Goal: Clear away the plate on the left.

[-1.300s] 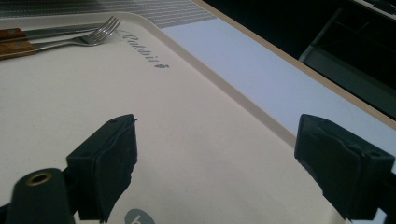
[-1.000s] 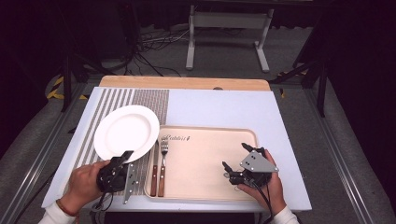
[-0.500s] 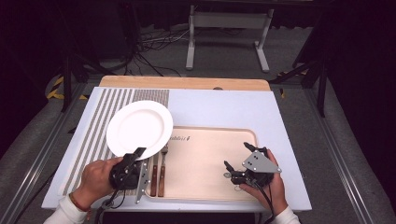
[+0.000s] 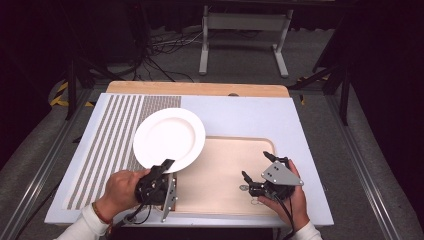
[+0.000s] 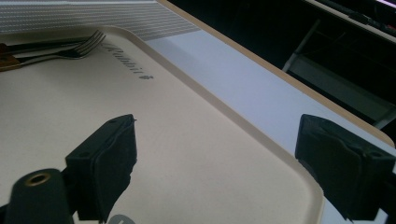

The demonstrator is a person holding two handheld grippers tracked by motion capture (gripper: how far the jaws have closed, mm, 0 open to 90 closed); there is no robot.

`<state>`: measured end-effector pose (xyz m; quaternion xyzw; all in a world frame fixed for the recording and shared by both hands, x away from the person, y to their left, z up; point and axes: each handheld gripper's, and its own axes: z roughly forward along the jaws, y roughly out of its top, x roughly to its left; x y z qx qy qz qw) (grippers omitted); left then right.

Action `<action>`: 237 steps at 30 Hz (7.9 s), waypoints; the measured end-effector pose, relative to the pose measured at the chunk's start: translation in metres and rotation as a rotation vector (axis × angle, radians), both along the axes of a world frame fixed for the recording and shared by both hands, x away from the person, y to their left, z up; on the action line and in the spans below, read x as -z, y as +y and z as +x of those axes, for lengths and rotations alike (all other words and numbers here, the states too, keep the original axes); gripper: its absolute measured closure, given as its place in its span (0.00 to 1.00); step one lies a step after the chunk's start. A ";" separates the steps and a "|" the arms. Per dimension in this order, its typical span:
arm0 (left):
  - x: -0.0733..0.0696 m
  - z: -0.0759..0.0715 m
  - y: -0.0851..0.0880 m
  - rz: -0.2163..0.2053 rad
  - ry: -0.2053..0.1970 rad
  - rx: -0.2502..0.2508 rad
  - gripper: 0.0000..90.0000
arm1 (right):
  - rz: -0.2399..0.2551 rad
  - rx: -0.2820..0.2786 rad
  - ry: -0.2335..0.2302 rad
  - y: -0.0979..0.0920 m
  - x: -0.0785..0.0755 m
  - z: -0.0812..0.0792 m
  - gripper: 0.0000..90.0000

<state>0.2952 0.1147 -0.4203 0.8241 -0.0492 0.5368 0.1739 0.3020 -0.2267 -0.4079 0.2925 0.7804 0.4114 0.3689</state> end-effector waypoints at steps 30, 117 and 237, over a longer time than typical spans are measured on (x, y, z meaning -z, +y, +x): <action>0.010 -0.013 -0.054 0.026 0.018 0.157 0.90 | 0.021 0.035 -0.016 -0.010 -0.004 -0.003 0.15; 0.031 -0.027 -0.074 -0.009 0.229 0.348 0.56 | -0.001 0.022 0.003 -0.006 0.002 -0.002 0.15; -0.013 0.028 0.023 -0.581 0.452 0.216 0.07 | 0.001 -0.076 -0.013 0.004 0.001 -0.010 0.14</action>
